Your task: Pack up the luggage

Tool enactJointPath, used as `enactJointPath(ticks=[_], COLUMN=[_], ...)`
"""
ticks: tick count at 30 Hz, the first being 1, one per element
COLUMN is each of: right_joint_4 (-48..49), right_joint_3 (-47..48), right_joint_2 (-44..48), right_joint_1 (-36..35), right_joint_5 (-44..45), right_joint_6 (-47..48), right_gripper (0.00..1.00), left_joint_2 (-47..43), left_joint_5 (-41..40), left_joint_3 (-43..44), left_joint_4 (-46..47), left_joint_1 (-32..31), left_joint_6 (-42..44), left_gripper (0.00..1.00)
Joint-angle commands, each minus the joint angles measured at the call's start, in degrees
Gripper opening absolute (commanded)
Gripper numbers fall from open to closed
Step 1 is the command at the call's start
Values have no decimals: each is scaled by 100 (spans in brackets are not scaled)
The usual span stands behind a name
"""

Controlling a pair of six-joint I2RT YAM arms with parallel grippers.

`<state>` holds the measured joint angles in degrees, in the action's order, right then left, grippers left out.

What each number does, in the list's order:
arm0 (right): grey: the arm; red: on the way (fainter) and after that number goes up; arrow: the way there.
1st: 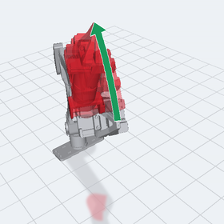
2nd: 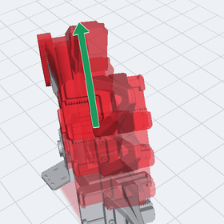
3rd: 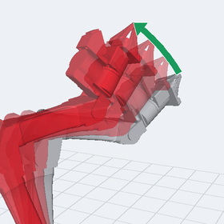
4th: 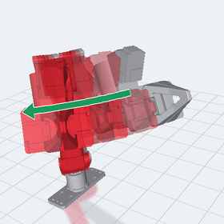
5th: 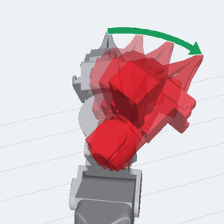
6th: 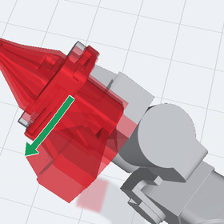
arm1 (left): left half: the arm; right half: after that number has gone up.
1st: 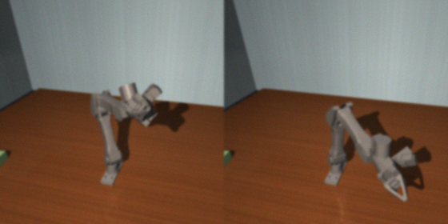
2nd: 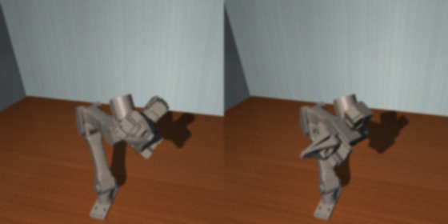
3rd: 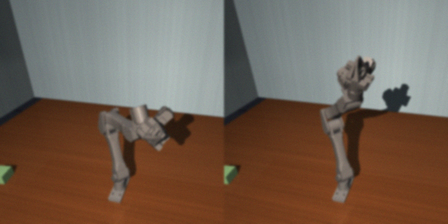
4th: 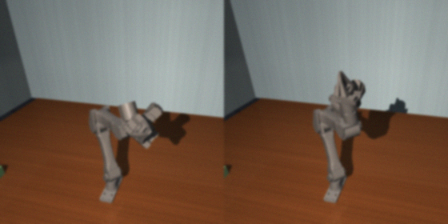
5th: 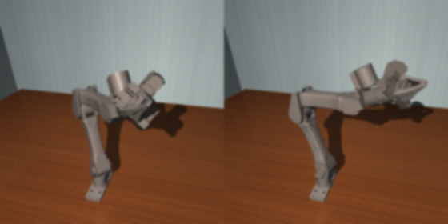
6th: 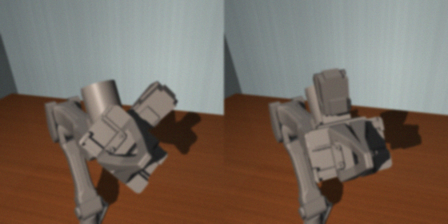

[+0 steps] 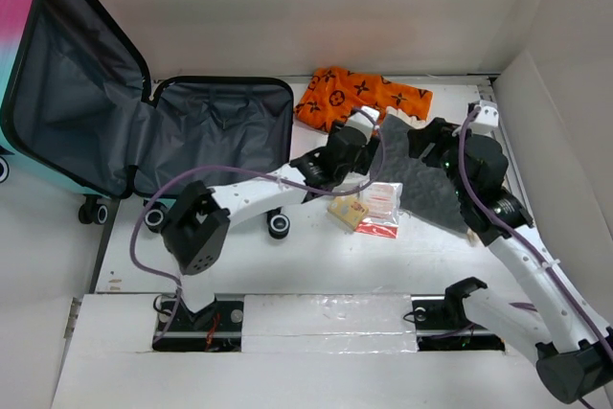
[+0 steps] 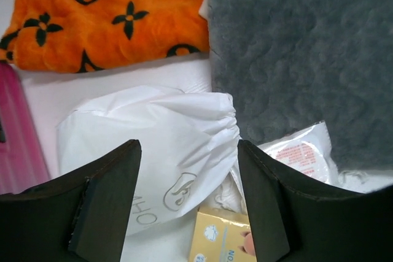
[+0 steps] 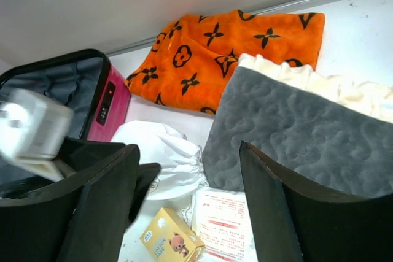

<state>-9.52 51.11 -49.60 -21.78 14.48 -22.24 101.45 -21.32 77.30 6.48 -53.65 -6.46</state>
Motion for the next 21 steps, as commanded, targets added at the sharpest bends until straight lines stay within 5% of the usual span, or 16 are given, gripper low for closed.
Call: enactJointPath(ticks=[1, 10, 21], right_joint_4=[91, 143, 82], right_joint_3=[-66, -225, -348], right_joint_2=[222, 469, 786], right_joint_1=[243, 570, 737], right_joint_5=[-348, -719, -903], right_joint_6=[-123, -175, -299], right_gripper=[72, 72, 82], left_joint_2=[303, 1491, 2686], left_joint_5=[-65, -531, -452], left_joint_3=[566, 1876, 3282], left_joint_4=[-146, -613, -1738], left_joint_1=[-76, -76, -76], left_joint_6=[416, 1164, 1736], left_gripper=[60, 74, 75])
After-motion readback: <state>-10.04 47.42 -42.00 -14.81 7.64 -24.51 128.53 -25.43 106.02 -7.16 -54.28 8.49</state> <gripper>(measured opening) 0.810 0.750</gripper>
